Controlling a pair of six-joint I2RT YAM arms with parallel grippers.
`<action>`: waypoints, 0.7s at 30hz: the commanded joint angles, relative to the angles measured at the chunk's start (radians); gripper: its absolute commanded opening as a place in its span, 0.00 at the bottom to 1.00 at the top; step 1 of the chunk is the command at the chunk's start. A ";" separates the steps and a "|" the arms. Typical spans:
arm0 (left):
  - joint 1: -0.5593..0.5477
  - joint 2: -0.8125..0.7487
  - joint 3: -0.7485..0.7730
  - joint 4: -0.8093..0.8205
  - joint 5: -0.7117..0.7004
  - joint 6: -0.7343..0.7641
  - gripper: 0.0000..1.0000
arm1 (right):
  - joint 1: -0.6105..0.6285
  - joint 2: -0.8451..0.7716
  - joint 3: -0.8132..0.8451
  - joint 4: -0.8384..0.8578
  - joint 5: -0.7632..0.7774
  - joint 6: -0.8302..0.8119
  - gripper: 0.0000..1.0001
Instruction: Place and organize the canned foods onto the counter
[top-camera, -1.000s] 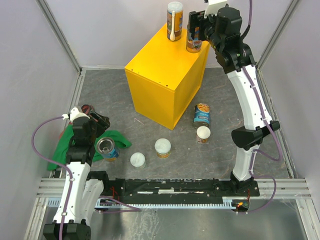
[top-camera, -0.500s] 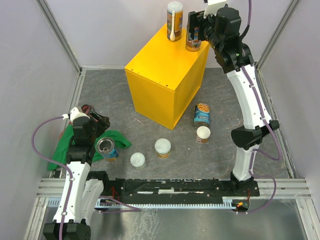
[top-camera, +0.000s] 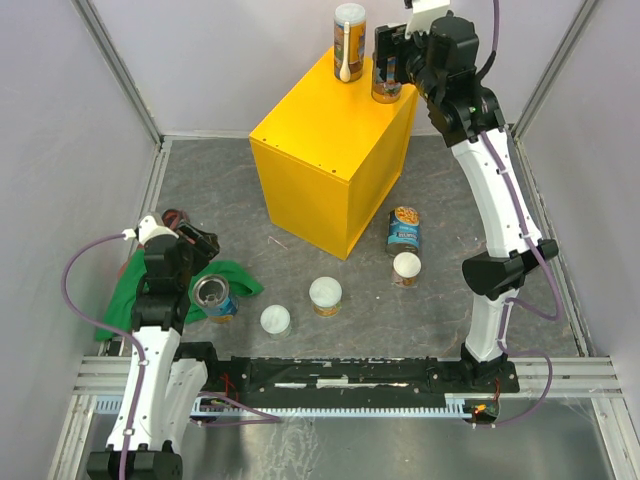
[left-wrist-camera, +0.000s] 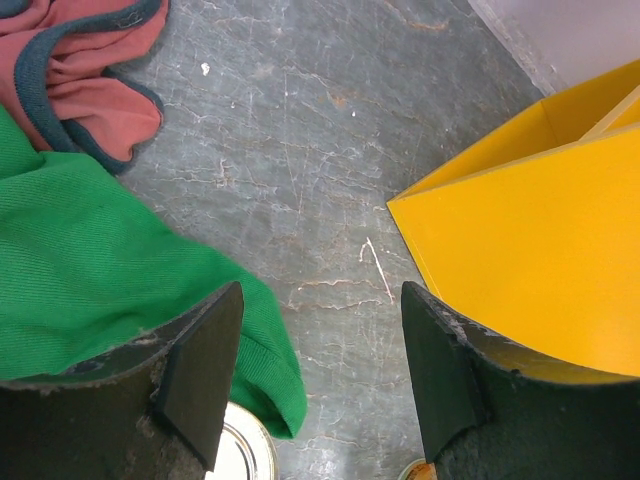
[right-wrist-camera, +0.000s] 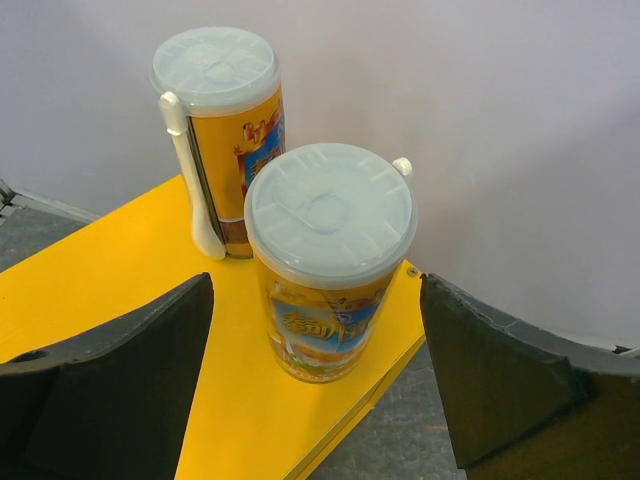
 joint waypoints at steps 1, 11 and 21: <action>-0.003 -0.026 0.022 0.013 -0.018 0.009 0.71 | -0.005 -0.024 -0.021 0.047 0.023 -0.004 0.89; -0.003 -0.028 0.025 0.007 -0.024 0.010 0.71 | -0.011 -0.008 -0.073 0.087 0.034 -0.007 0.70; -0.003 -0.021 0.028 0.006 -0.028 0.010 0.71 | -0.030 0.027 -0.083 0.134 0.024 -0.005 0.69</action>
